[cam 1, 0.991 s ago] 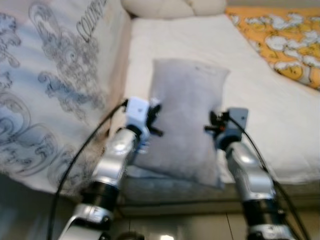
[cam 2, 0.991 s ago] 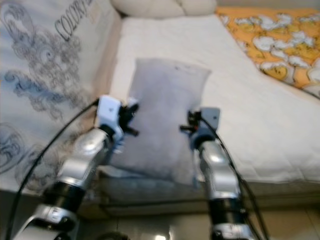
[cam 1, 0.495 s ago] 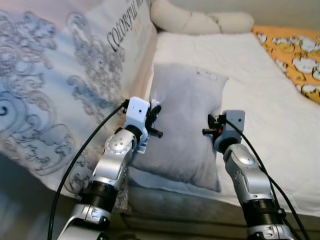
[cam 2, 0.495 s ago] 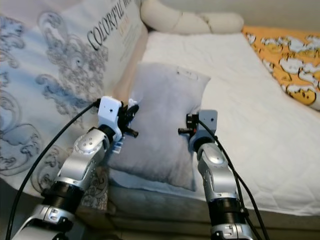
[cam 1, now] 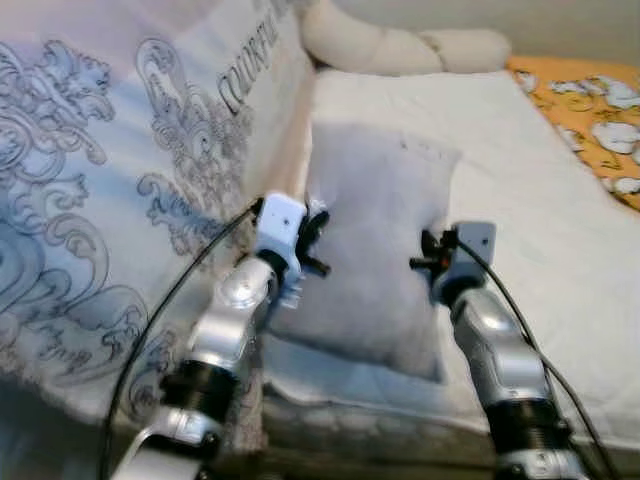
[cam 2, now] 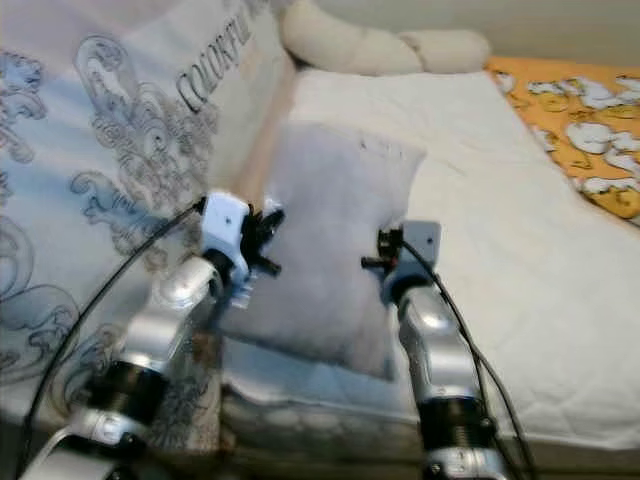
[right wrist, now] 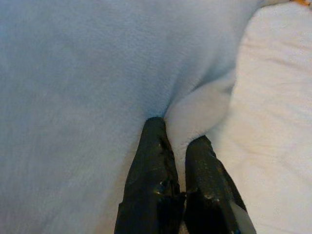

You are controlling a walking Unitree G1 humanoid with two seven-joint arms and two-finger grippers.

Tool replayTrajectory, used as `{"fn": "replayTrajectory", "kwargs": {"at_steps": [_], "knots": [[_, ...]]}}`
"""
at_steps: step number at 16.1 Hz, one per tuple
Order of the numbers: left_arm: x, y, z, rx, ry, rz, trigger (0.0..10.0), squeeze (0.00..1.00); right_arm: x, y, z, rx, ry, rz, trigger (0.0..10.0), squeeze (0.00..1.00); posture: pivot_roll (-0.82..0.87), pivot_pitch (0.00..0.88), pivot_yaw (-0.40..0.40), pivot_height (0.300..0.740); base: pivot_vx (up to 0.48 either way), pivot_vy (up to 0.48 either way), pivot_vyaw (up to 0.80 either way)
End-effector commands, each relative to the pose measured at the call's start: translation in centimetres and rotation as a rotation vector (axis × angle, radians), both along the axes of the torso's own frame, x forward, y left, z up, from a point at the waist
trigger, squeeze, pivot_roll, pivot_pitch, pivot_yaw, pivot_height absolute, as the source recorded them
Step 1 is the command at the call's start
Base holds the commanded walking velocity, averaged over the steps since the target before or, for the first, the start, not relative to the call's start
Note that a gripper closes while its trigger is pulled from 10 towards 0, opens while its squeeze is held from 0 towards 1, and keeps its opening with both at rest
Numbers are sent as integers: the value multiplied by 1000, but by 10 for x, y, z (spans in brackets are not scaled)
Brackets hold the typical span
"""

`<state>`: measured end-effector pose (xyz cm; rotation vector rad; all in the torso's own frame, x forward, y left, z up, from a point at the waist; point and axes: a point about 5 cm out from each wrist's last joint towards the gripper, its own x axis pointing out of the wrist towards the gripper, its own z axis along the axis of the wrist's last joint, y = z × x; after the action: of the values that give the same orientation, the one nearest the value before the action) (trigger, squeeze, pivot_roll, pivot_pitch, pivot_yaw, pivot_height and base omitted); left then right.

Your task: Clean up the room

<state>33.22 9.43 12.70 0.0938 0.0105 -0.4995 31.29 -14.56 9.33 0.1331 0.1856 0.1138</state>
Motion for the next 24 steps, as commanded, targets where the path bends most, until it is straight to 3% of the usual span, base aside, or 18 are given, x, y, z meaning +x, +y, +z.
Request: {"fn": "replayTrajectory", "kwargs": {"at_steps": [1, 8, 24], "knots": [[4, 0, 10, -12, -33, -2, 10000, 0, 2, 3, 6, -10, -29, 14, 10000, 0, 84, 0, 30, 740, 315, 0, 0], [4, 1, 11, -16, -34, 17, 10000, 0, 3, 6, 6, -18, -25, 38, 10000, 0, 91, 0, 16, 740, 309, 0, 0], [5, -2, 8, 0, -36, 16, 10000, 0, 3, -4, -1, -45, 18, -6, 10000, 0, 80, 0, 19, 740, 0, 0, 0]]}}
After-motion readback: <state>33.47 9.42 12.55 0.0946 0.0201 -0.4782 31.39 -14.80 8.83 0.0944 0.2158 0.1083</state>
